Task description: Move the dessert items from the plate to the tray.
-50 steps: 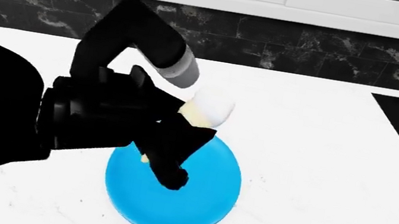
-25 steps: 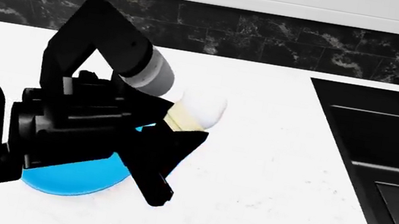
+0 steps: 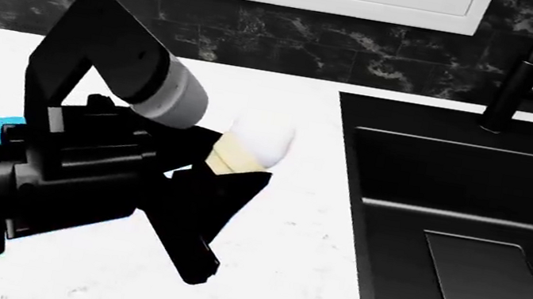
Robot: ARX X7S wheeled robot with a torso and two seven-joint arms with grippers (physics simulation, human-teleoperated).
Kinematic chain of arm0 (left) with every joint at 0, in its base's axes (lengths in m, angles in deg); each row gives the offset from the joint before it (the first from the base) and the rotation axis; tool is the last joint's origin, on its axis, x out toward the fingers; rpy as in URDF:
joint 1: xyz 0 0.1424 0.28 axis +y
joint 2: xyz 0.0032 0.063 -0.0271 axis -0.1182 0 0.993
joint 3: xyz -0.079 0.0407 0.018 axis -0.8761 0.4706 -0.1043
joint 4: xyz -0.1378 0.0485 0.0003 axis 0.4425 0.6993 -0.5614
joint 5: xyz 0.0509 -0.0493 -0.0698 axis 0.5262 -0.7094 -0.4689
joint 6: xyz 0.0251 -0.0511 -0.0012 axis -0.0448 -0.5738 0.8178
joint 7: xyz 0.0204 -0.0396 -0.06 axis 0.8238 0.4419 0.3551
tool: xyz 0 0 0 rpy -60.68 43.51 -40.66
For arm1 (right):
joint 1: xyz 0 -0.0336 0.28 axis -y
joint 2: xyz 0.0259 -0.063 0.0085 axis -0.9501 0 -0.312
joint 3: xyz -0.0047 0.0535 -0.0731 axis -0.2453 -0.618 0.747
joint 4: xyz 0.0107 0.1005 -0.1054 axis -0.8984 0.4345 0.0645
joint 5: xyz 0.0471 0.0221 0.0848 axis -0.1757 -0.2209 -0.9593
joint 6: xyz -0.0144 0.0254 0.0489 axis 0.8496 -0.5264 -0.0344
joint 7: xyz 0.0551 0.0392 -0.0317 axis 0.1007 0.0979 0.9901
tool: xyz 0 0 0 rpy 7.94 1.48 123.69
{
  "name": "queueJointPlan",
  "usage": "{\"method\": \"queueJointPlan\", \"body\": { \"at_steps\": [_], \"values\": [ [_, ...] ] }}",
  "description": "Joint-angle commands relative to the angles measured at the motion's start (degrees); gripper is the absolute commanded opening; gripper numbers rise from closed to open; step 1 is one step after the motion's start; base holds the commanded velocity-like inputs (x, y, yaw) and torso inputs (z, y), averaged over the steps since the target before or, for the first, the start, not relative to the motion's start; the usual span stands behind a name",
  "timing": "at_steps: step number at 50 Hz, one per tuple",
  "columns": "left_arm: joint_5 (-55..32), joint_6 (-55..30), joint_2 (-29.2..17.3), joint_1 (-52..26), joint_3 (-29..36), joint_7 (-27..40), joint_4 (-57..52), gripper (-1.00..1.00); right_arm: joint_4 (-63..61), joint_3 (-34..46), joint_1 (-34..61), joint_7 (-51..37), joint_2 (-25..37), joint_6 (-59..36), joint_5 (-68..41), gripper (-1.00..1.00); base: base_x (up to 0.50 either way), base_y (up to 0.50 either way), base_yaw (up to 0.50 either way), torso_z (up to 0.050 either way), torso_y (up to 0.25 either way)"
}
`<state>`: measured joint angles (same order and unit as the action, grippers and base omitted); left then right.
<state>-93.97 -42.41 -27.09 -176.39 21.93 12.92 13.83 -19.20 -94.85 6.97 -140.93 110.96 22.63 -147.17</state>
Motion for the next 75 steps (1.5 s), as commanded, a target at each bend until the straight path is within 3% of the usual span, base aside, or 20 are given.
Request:
{"method": "queueJointPlan", "body": {
  "at_steps": [1,47,75],
  "values": [
    [-1.35,2.26,-2.55,0.69,-1.44,1.35,-2.71,-1.0,-0.04,-0.41,-0.26,-0.16,-0.15,0.18,-0.44,1.0,0.0,-0.5,0.0,0.0,0.0],
    [-1.57,3.32,-3.49,2.09,-2.17,2.32,-3.79,-1.0,0.02,-0.61,-0.96,-0.05,0.07,0.83,-0.61,1.0,-0.18,-0.5,0.0,0.0,0.0],
    [-1.58,3.01,-3.23,2.45,-2.29,2.31,-3.39,-1.0,-0.26,-0.51,-0.56,0.89,1.09,1.43,-0.35,1.0,-0.01,-0.5,0.0,0.0,0.0]
  ]
}}
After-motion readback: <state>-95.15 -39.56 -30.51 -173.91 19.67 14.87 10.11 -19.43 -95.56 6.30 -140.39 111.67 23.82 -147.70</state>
